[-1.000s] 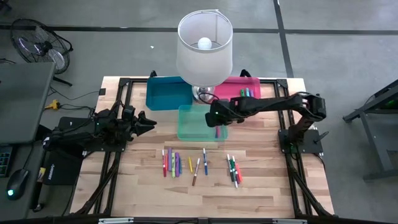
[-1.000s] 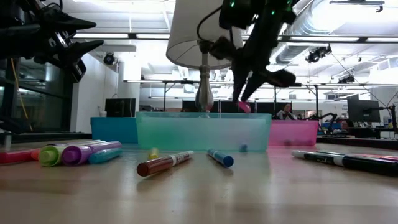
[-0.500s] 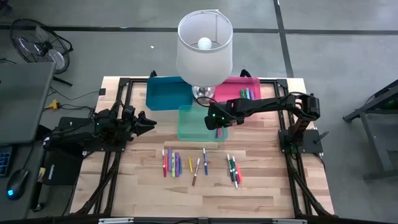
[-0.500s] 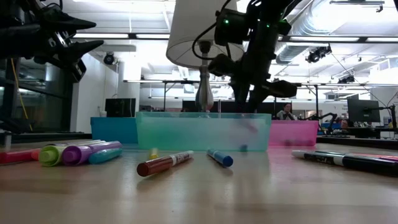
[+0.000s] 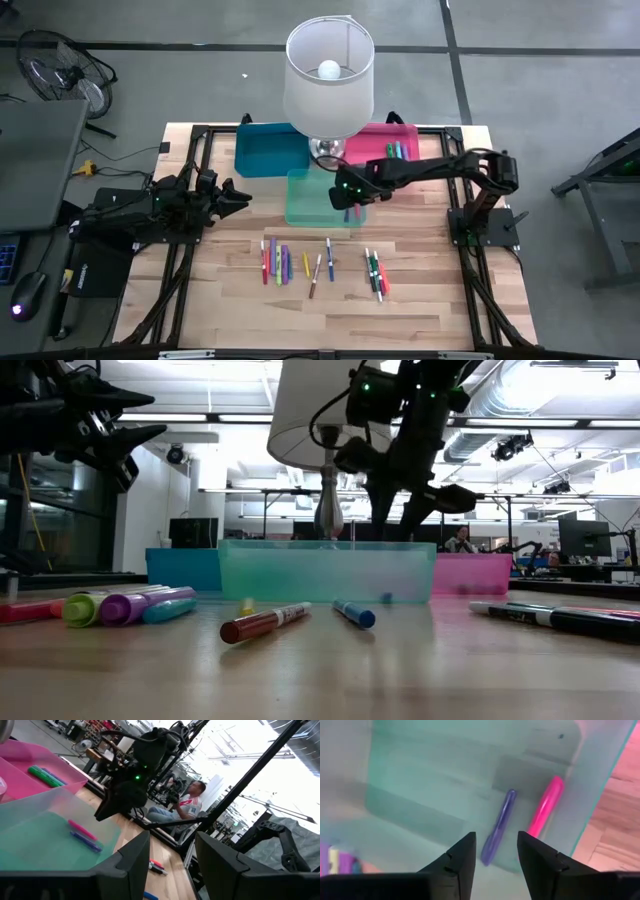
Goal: Pick & Place Markers
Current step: Put the right orange pen into the green bin
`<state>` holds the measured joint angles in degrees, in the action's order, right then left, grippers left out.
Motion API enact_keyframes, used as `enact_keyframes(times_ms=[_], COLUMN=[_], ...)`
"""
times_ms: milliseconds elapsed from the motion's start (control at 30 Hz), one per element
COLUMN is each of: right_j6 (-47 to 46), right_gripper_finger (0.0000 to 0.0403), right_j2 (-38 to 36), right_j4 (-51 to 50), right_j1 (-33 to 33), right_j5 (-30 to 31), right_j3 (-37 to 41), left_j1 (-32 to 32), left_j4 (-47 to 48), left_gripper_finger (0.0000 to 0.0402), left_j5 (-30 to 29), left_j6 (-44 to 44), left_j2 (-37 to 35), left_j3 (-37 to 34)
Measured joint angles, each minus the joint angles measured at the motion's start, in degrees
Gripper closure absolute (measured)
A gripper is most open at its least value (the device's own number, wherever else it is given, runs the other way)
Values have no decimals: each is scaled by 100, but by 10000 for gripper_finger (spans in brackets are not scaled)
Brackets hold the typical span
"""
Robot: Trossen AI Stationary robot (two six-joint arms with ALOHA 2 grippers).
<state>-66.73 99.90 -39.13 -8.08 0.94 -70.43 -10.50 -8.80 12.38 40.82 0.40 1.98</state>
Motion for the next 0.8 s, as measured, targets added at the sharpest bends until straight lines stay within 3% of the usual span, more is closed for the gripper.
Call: enact_keyframes(times_ms=[367, 800], right_j6=[-381, -1354], right_gripper_finger=[265, 265], right_j2=[-101, -101], right_j4=[-125, -1084], right_j1=[532, 1488], right_j5=[-553, -774], right_j3=[-2, -2], left_j1=[0, 0], left_j4=[-2, -2], left_gripper_finger=[246, 246], left_j5=[2, 2], left_j6=[-2, -2], left_j2=[-1, -2], left_j3=[0, 0])
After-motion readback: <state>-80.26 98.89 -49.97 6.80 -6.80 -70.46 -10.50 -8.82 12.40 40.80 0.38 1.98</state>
